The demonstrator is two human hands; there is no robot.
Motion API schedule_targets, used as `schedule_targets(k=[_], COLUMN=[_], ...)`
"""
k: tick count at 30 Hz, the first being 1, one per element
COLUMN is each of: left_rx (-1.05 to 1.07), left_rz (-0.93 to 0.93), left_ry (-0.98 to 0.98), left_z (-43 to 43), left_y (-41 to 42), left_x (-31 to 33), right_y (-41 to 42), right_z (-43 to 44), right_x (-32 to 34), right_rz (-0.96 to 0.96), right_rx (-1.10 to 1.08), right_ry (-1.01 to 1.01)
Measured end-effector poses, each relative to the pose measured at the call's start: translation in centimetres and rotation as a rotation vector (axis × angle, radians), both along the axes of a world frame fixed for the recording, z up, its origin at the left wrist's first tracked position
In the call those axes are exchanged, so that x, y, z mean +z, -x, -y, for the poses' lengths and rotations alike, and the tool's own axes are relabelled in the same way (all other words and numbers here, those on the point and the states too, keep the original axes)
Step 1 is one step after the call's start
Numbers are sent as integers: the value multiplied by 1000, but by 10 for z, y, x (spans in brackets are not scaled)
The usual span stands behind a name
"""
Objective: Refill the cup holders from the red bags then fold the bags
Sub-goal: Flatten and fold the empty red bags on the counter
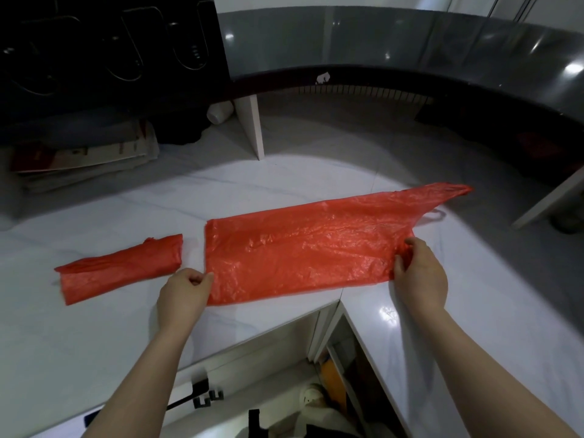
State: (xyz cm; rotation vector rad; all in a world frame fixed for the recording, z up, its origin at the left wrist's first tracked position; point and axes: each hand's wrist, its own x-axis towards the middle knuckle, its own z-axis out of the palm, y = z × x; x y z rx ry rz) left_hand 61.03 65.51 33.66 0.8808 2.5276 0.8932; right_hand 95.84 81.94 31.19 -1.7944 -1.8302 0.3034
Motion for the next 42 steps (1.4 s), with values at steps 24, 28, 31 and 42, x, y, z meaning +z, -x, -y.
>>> schedule_targets(k=[24,28,31,42], left_rx=[-326,-482,-506,-515], left_rz=[-348,-356,-418,-512], left_ry=[-2,58,189,379], left_z=[-25,-50,-57,-56], left_y=[-13,-21,-21,-20], left_x=[5,1,-13,-35], right_y=[-8,-7,-9,-41], right_z=[0,-1,0,-21], right_x=[-1,-3,-1,4], right_rz=[-218,-220,-247,-255], right_rx=[41,50,52,-18], right_ry=[39,47,53,121])
